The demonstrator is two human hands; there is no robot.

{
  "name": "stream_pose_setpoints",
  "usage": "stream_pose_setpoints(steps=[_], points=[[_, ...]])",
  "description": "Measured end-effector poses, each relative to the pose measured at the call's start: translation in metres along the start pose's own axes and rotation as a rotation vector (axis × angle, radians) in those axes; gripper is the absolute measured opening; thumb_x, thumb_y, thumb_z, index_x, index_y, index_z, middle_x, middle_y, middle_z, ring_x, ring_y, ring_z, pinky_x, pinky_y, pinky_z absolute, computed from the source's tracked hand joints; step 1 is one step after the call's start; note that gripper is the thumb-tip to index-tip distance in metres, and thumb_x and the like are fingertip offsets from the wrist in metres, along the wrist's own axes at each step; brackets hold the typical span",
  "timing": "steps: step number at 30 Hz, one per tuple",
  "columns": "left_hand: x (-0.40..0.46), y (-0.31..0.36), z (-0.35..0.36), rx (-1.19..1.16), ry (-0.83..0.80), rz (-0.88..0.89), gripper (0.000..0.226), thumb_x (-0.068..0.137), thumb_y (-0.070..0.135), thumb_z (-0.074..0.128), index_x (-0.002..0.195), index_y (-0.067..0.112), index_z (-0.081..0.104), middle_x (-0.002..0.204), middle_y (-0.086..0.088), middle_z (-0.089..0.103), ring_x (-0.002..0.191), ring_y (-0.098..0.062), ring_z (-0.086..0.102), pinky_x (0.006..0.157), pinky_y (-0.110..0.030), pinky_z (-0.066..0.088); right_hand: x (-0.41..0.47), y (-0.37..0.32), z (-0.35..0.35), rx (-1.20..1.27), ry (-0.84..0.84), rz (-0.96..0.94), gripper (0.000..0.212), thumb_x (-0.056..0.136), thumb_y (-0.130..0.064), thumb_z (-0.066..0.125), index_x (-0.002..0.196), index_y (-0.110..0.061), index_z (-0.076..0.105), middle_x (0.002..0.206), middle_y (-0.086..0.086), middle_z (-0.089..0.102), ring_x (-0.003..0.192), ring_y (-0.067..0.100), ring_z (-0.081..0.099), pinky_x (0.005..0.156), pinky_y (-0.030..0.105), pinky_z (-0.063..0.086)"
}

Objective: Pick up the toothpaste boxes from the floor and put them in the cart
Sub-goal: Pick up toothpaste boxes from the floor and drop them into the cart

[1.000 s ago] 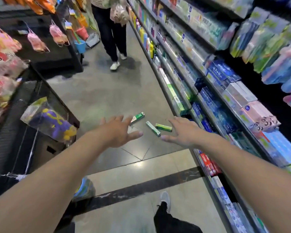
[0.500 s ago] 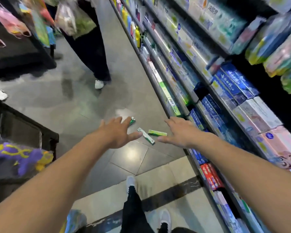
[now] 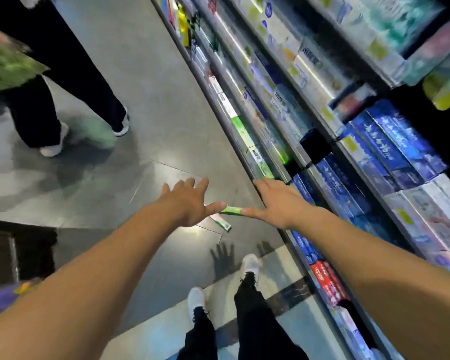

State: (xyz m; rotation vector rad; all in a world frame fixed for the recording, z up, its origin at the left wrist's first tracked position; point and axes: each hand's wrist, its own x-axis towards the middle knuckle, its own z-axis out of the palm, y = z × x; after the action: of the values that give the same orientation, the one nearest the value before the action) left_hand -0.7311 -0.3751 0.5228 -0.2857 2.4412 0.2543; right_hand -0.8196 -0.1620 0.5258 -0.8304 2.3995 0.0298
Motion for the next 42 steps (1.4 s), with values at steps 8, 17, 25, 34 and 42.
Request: stream_pose_setpoints(steps=[8,17,25,34,42], points=[[0.139,0.000,0.036,-0.040,-0.042,-0.034,0.101,0.076,0.086,0.013,0.157,0.029,-0.006,0.164,-0.011,0.012,0.149,-0.033,0.015,0.118,-0.059,0.014,0.127,0.065,0.034,-0.041,-0.100,-0.038,0.097,0.083,-0.080,0.039,0.154,-0.017,0.019,0.158,0.010,0.026,0.144,0.030,0.025,0.114,0.044,0.023],[0.324,-0.001,0.229,-0.414,-0.031,-0.201,0.086,0.094,0.059,0.046,0.157,0.017,0.004,0.150,-0.021,0.033,0.136,-0.039,0.038,0.109,-0.045,0.035,0.306,0.119,0.210,0.010,-0.101,-0.014,0.074,0.089,-0.058,0.059,0.144,-0.015,0.034,0.137,0.010,0.046,0.125,0.031,0.046,0.098,0.040,0.038],[0.482,-0.002,0.426,-0.765,-0.042,-0.557,0.088,0.094,0.041,0.060,0.150,-0.002,0.008,0.142,-0.024,0.036,0.126,-0.042,0.047,0.100,-0.044,0.040,0.441,0.150,0.425,-0.012,-0.131,0.045,0.070,0.083,-0.048,0.070,0.138,-0.018,0.040,0.129,0.007,0.047,0.118,0.028,0.051,0.092,0.040,0.045],[0.584,0.002,0.500,-0.864,0.047,-0.779,0.122,0.087,0.045,0.069,0.147,-0.003,-0.026,0.146,-0.024,0.025,0.122,-0.039,0.051,0.098,-0.045,0.046,0.523,0.163,0.522,-0.166,-0.160,0.061,0.050,0.084,-0.031,0.071,0.127,-0.015,0.051,0.123,0.007,0.053,0.112,0.027,0.054,0.088,0.037,0.044],[0.595,0.000,0.495,-0.799,0.057,-0.805,0.116,0.088,0.012,0.071,0.150,0.007,-0.027,0.144,-0.024,0.027,0.117,-0.045,0.054,0.091,-0.050,0.048,0.534,0.168,0.533,-0.051,-0.142,0.196,0.042,0.089,-0.018,0.066,0.128,-0.013,0.051,0.124,0.010,0.055,0.115,0.030,0.056,0.088,0.041,0.049]])
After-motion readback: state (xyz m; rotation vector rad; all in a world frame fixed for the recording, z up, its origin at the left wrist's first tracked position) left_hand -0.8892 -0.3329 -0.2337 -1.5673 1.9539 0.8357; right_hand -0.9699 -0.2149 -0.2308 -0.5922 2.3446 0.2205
